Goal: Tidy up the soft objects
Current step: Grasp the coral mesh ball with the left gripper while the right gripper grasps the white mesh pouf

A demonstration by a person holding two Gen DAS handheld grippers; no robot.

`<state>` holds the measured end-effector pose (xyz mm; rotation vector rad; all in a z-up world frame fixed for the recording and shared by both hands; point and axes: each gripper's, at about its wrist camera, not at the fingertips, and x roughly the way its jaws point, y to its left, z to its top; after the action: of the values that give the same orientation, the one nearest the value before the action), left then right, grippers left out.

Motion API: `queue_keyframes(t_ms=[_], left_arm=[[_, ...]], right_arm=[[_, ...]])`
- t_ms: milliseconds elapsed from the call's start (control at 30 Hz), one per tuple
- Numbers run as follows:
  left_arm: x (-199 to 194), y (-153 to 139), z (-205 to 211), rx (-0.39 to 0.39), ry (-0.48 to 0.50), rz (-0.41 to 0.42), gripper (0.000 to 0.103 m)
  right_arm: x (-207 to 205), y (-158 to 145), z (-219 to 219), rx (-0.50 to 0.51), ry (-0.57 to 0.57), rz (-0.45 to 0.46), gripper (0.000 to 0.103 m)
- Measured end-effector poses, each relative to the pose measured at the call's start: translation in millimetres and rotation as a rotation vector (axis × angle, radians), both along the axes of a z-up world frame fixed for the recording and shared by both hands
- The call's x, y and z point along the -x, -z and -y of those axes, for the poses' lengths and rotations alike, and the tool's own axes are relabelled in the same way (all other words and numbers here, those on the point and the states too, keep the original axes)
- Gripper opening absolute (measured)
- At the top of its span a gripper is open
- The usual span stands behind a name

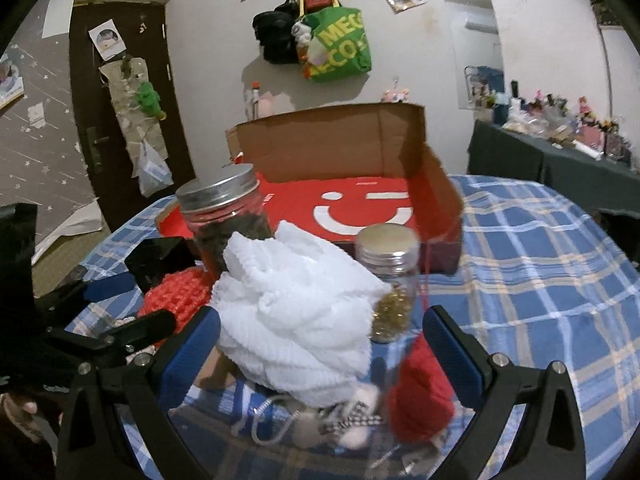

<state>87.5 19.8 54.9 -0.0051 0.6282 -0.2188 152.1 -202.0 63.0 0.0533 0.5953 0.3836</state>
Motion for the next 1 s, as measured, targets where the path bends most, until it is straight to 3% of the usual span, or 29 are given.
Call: queue_keyframes(t_ms=[100,167,200,233,333,433,600,1000], left_arm=[[-5.9,3.7,4.3,-0.012,0.024,-0.018,0.08],[-9.4,7.5,7.8,-0.019,0.043,-0.039,0.067],[-9.9,9.1,9.1,-0.023,0.044,-0.044,0.057],[-10.2,11.2,10.7,-0.042,0.035,-0.046,0.054],[-9.1,11.3,10.9,-0.041,0.031,-0.044,0.048],[-4.3,8.3,6.7,-0.016,0.03,-0.034,0.044],[3.4,-0.9,6.1,-0.008,0.029,-0.004,0.042],[21.2,-18.3,10.5,-0.021,0.042,0.052,0.042]], right_arm=[[-5.1,2.2,-4.5,-0.01,-0.03,-0.015,0.099],[-6.1,3.7,-6.4,-0.023,-0.051,-0.027,0.091],[-5.8,4.4,-7.5,-0.031,-0.066,-0.029,0.081],[-4.9,5.5,-9.1,-0.032,-0.081,-0.032,0.069],[0.4,5.4,-11.1,-0.051,-0.121,-0.026,0.046],[9.7,3.0,-12.2,-0.035,-0.113,0.004,0.035],[21.7,-4.3,-8.8,-0.048,-0.093,0.046,0.029],[38.5,-19.4,-4.2,-0.039,-0.071,0.096,0.028]])
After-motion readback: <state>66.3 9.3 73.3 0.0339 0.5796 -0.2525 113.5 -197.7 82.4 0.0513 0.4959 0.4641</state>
